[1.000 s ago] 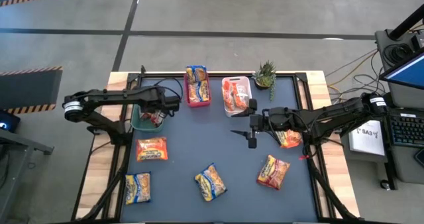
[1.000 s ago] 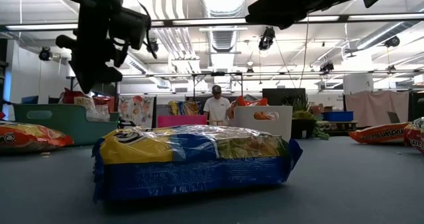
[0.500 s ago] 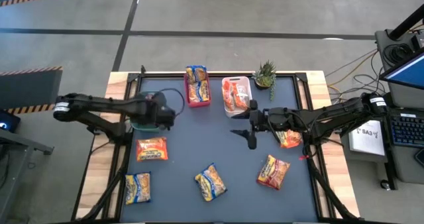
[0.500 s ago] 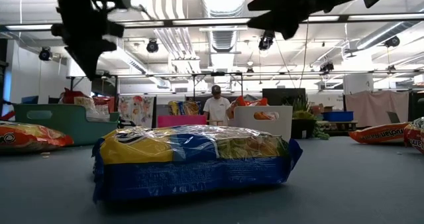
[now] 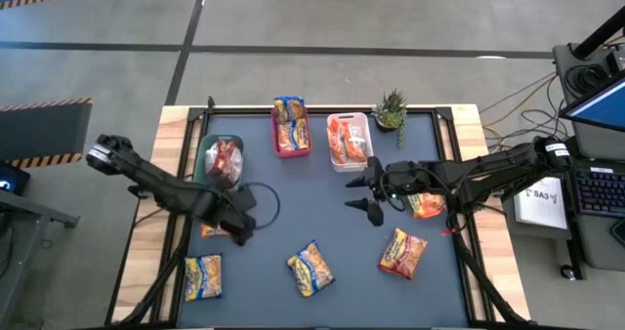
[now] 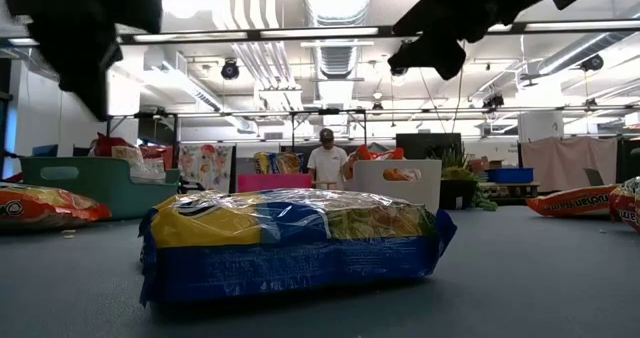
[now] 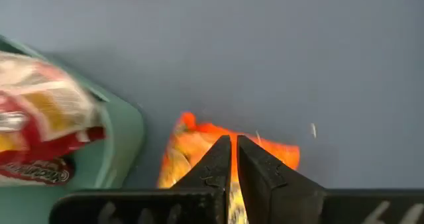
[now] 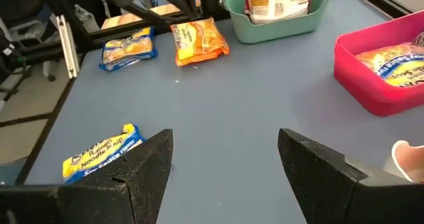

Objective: Sort Maruchan noodles
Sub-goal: Put the orange noodle pack into the white bin

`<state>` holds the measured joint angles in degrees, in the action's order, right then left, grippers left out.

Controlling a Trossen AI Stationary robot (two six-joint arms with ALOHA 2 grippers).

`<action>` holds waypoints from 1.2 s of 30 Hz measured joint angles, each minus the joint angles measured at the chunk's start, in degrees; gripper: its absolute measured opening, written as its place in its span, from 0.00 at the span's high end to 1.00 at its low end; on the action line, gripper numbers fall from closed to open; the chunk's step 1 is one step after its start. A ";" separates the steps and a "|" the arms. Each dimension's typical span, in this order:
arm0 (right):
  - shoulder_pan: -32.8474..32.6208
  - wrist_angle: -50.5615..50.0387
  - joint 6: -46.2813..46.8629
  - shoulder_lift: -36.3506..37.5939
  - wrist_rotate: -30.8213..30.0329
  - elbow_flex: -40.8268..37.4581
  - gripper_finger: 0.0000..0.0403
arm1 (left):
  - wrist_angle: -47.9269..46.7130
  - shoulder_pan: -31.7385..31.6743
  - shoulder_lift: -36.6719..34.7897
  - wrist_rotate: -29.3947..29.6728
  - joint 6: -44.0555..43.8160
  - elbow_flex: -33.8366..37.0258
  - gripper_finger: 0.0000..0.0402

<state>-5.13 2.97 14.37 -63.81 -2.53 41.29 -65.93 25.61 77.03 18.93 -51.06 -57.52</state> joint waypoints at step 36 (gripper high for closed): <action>0.00 -1.89 -6.56 0.00 -0.50 -0.45 0.35 | 2.16 15.58 20.66 -1.35 0.76 3.76 0.58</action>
<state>-5.13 1.08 7.82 -63.81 -3.03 40.84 -63.77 41.19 97.69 17.58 -50.30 -53.76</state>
